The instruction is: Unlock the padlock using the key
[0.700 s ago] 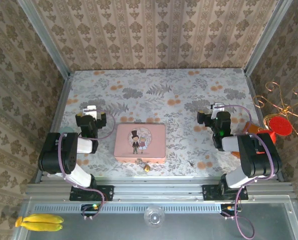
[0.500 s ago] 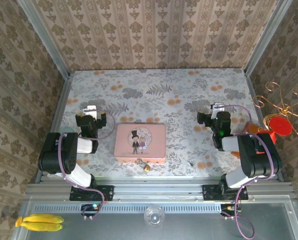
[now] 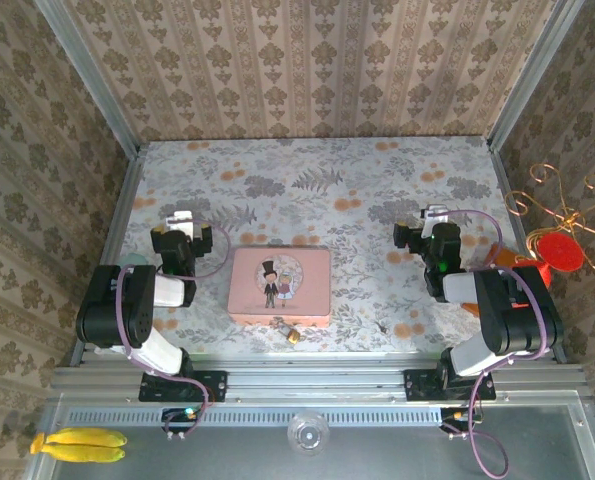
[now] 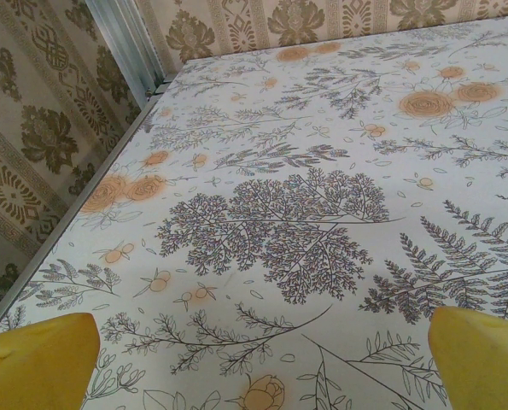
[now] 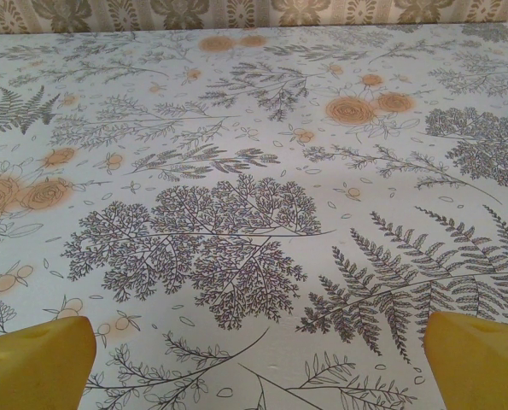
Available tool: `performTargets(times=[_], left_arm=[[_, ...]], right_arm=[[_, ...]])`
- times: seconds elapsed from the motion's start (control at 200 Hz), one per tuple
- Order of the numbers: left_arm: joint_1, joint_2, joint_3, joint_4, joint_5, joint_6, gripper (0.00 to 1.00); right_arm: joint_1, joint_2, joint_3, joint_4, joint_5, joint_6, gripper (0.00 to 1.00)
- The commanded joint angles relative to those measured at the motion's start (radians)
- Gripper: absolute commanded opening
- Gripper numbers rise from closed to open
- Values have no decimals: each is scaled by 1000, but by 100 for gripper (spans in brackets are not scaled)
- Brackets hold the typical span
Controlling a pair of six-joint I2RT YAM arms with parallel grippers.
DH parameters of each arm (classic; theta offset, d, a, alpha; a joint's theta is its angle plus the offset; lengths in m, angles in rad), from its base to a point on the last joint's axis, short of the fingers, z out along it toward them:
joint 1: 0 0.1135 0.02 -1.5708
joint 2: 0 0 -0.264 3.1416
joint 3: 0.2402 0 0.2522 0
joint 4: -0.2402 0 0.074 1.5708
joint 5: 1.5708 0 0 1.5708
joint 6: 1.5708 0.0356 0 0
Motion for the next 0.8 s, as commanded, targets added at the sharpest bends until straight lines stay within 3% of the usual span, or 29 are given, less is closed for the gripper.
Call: performTargets(times=[0.0,0.275,0.37,0.435,0.605,0.795], left_arm=[[2,-9,2,9,-10,-1,100],[2,-11,-1,14,-7,0,100],[-7,-59,-15,2,16,18,100],[-28,-115,-27,-21,-30,29,100],[-73,-323,9,-274,-66,43,100],[-86,-538,115,-575,-70,-74,100]], right_arm=[[-4,1,22,3,-7,-3,100],[-4,-1,21,4,-8,-3,100],[-1,-12,25,-12,-40,-20,100],[6,-43,45,-77,-80,-45,100],[21,-117,164,-362,-102,-74,100],[85,-281,173,-468,-126,-75,100]])
